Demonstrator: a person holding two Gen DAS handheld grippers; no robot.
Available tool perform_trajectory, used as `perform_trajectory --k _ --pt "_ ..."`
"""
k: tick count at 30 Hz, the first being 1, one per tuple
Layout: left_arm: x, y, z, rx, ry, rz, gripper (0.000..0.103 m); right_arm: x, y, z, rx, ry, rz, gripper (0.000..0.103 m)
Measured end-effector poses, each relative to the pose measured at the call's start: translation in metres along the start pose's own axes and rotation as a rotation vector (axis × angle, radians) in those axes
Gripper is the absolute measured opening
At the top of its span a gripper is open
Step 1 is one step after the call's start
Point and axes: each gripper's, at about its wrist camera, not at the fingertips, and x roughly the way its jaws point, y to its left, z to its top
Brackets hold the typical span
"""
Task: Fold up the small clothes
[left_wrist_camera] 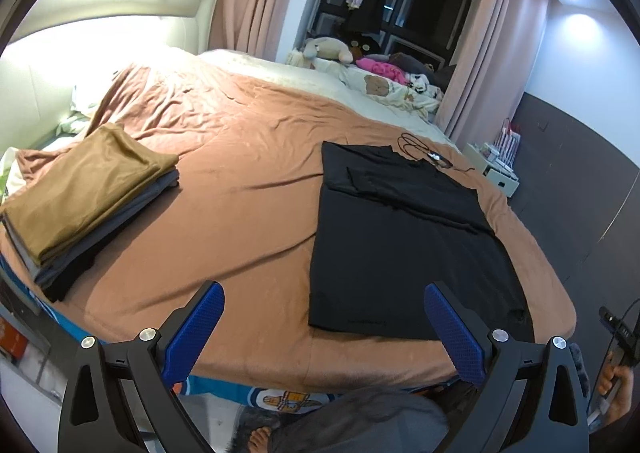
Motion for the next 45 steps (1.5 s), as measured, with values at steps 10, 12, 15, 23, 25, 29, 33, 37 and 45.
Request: perform_trajectory --k 10,12,15,23,25,29,33,37,45 --pt "0.011 0.01 -0.026 -0.011 0.024 -0.005 0.101 -0.001 -0.018 -0.035 0.032 0.008 0.013 0.103" --pt "0.02 0.015 -0.031 -0.025 0.042 -0.017 0.101 0.004 -0.021 -0.038 0.049 0.019 0.024 0.103" --pt "0.037 0.022 -0.04 -0.042 0.072 -0.017 0.101 0.009 -0.025 -0.039 0.066 0.027 0.037 0.103" --pt "0.085 0.035 -0.054 -0.073 0.14 -0.046 0.09 0.035 -0.024 -0.04 0.07 0.062 0.021 0.092" --pt "0.097 0.036 -0.056 -0.075 0.154 -0.056 0.088 0.043 -0.026 -0.04 0.077 0.076 0.015 0.086" --pt "0.121 0.043 -0.057 -0.094 0.195 -0.071 0.078 0.062 -0.03 -0.034 0.104 0.111 0.012 0.077" --pt "0.143 0.054 -0.056 -0.129 0.234 -0.076 0.07 0.077 -0.031 -0.026 0.112 0.127 0.007 0.072" --pt "0.16 0.057 -0.056 -0.131 0.279 -0.078 0.065 0.091 -0.034 -0.019 0.13 0.142 0.006 0.069" --pt "0.19 0.055 -0.051 -0.169 0.348 -0.147 0.054 0.121 -0.047 -0.015 0.2 0.209 0.045 0.058"
